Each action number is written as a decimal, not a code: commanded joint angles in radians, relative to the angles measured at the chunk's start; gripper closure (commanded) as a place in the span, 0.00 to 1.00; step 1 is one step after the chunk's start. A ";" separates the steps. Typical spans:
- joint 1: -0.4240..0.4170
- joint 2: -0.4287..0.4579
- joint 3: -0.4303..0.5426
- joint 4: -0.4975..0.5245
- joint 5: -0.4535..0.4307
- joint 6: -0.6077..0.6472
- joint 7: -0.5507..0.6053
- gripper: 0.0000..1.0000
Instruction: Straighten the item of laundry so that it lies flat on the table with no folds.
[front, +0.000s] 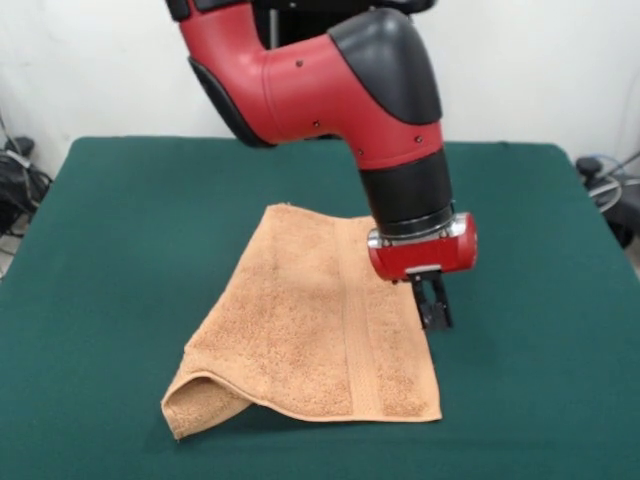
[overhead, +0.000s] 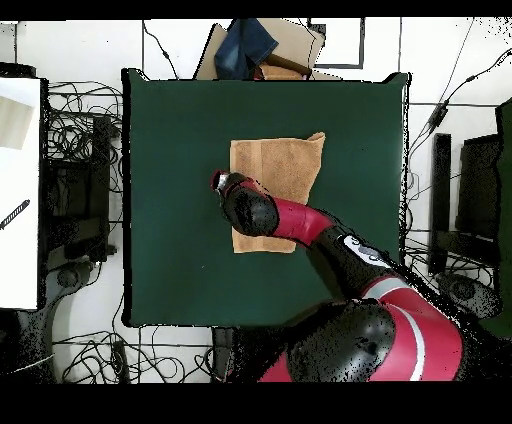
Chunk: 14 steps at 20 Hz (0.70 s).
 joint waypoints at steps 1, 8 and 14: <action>-0.032 0.010 0.077 0.011 -0.056 0.109 0.032 1.00; 0.001 -0.294 0.073 0.110 0.047 0.298 0.100 1.00; -0.018 -0.358 0.093 0.117 0.069 0.386 0.096 1.00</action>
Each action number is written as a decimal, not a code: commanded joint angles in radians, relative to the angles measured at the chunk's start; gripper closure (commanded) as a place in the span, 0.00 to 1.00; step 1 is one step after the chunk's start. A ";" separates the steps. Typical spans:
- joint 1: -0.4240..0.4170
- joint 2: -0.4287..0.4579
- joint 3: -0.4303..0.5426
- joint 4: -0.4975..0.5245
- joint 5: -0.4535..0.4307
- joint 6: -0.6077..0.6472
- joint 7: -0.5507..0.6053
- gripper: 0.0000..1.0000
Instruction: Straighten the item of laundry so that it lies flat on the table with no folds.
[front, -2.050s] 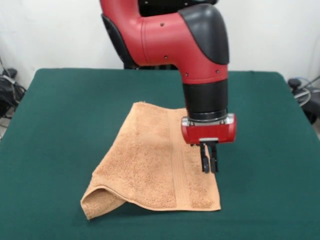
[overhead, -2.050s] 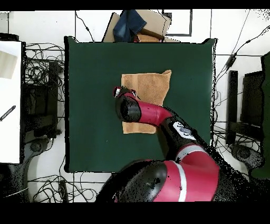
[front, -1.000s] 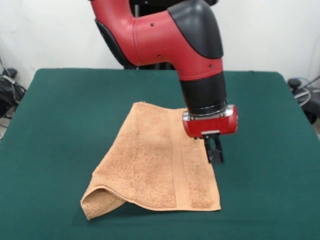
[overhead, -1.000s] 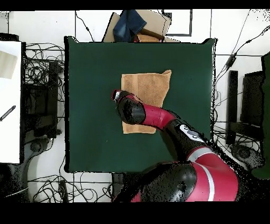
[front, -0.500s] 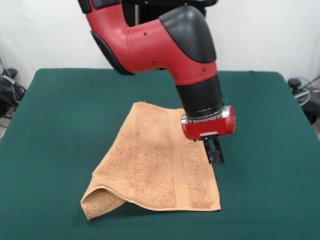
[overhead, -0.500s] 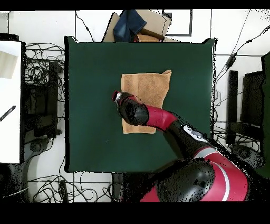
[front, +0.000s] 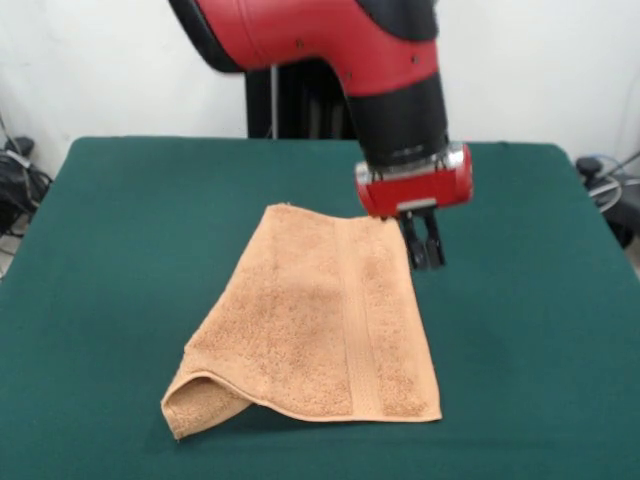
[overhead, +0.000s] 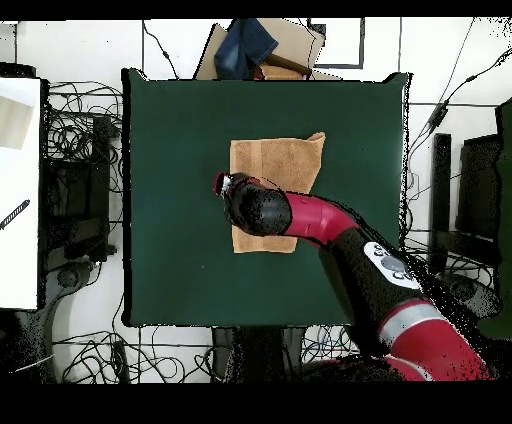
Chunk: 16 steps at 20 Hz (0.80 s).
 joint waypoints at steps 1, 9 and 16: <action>-0.002 -0.128 0.076 0.045 0.055 0.151 0.092 1.00; -0.070 0.048 0.106 -0.020 -0.007 0.095 0.012 1.00; -0.132 0.197 0.143 -0.065 -0.050 0.061 -0.040 1.00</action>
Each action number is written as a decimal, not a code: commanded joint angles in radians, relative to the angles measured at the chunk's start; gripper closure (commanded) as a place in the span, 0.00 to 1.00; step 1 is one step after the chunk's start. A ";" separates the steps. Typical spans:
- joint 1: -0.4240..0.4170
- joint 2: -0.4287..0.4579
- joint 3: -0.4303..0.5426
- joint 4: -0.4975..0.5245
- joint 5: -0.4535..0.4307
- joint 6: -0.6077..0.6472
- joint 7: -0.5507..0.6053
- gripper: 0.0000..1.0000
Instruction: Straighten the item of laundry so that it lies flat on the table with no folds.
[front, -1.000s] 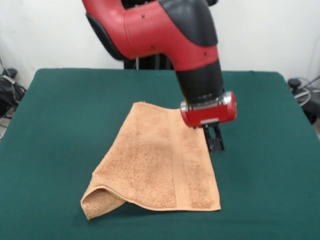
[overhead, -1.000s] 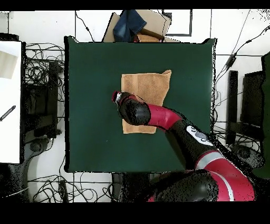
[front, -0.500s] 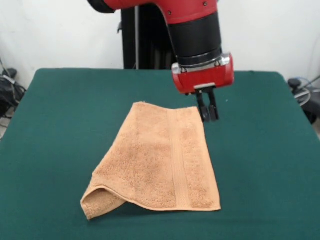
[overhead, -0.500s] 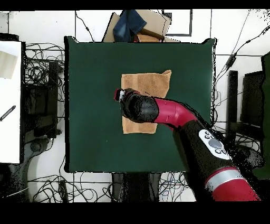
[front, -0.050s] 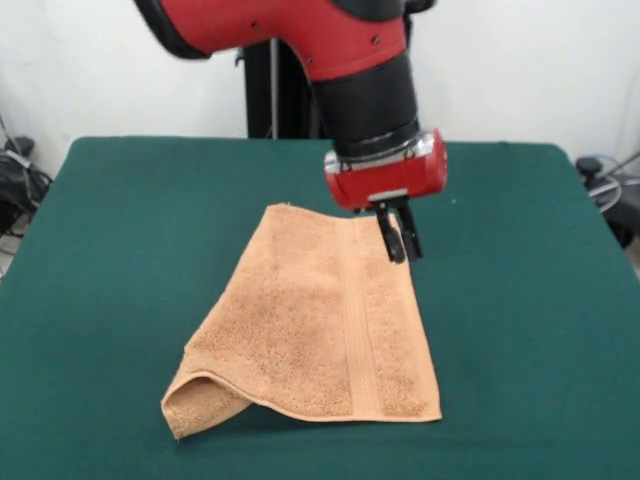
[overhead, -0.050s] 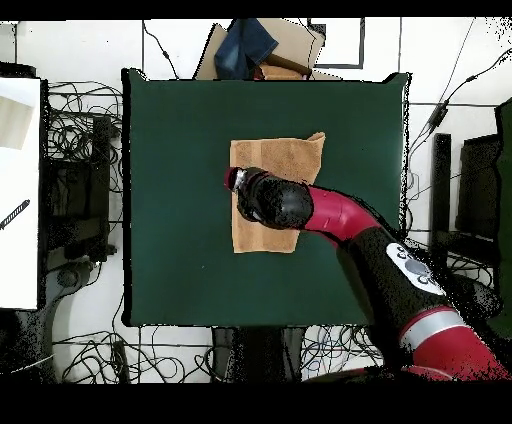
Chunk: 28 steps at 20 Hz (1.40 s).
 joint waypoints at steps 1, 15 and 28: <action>-0.045 0.167 0.088 -0.044 -0.060 -0.012 -0.042 1.00; -0.056 0.188 0.107 -0.051 -0.110 -0.024 -0.006 1.00; -0.096 0.202 0.135 -0.082 -0.106 0.051 -0.051 1.00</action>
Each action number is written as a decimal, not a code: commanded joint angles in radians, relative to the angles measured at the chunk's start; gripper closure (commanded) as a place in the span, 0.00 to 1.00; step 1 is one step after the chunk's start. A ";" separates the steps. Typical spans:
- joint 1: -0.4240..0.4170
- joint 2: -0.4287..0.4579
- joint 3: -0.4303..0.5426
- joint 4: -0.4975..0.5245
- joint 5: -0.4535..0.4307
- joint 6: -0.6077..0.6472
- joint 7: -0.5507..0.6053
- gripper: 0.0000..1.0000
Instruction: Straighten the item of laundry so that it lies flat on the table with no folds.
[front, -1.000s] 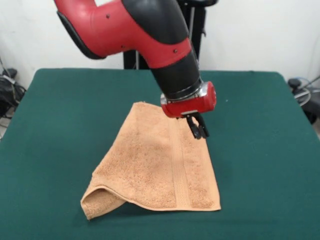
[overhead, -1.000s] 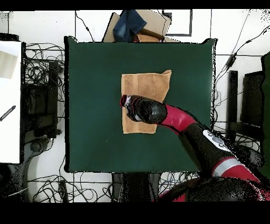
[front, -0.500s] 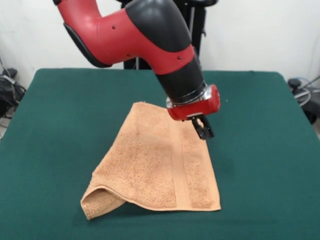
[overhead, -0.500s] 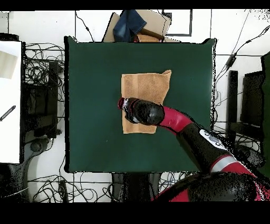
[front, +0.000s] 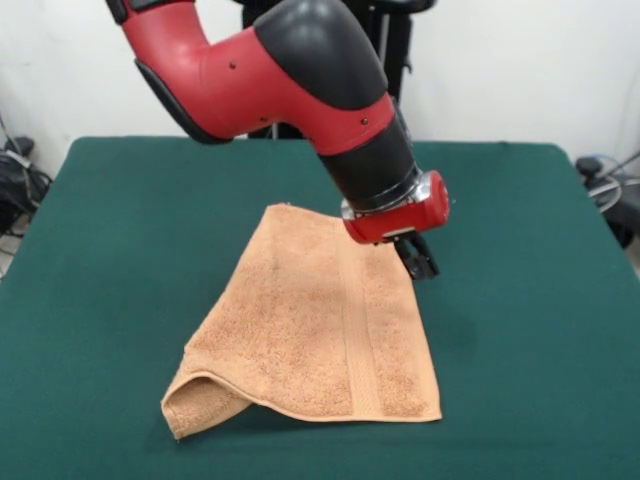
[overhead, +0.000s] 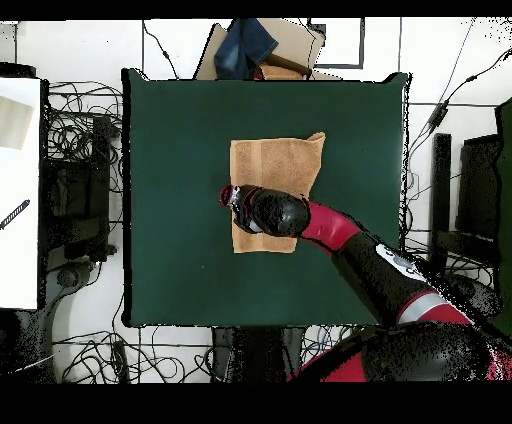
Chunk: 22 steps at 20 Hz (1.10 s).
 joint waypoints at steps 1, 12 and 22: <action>-0.023 0.007 0.070 -0.081 -0.046 0.057 -0.056 1.00; -0.077 0.066 0.099 -0.154 -0.056 0.150 -0.142 1.00; -0.106 0.131 0.110 -0.183 -0.114 0.133 -0.154 1.00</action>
